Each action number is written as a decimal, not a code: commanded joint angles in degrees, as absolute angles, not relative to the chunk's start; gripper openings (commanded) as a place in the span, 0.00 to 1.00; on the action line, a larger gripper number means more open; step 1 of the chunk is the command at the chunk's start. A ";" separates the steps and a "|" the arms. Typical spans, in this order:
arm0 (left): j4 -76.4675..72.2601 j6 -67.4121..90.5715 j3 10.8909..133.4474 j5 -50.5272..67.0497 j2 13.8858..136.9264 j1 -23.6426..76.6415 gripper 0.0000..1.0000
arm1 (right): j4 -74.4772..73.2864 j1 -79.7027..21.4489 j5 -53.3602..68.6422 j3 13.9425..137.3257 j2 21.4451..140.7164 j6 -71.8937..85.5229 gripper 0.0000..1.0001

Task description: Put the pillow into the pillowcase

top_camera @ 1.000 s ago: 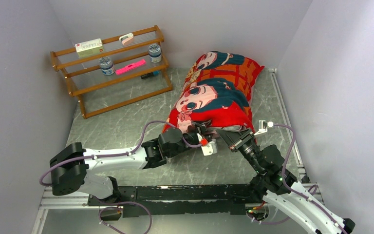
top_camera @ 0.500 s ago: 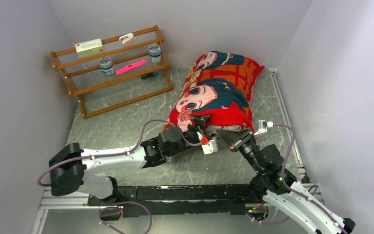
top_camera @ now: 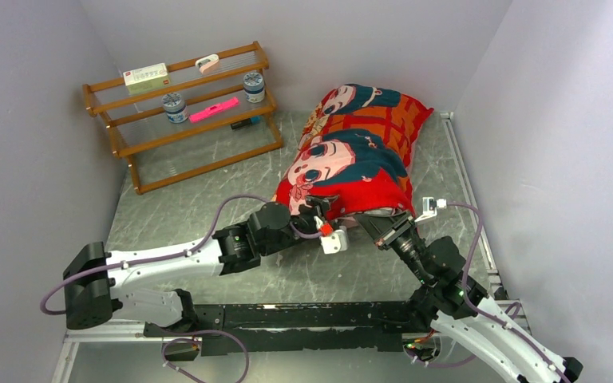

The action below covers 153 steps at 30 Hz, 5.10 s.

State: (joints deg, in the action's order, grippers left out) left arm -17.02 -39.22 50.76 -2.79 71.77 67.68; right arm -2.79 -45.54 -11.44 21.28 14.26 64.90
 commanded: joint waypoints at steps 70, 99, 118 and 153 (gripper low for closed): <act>2.26 -28.58 59.01 -2.22 69.69 70.93 0.08 | 4.55 -45.70 -11.61 23.65 11.02 66.31 0.00; -2.19 -30.53 56.69 -0.66 69.25 70.93 0.52 | 7.54 -45.70 -9.38 20.40 9.58 69.12 0.00; -25.81 -28.03 47.25 -21.34 69.68 78.92 0.73 | 7.38 -45.70 -9.84 20.34 9.55 69.79 0.00; -42.34 -32.73 45.40 -29.45 79.25 81.65 0.58 | 7.63 -45.70 -9.72 19.69 8.78 70.09 0.00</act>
State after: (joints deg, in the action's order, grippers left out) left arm -38.24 -30.79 45.93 -28.25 78.61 81.23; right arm -2.52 -45.52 -10.11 18.65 9.63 68.69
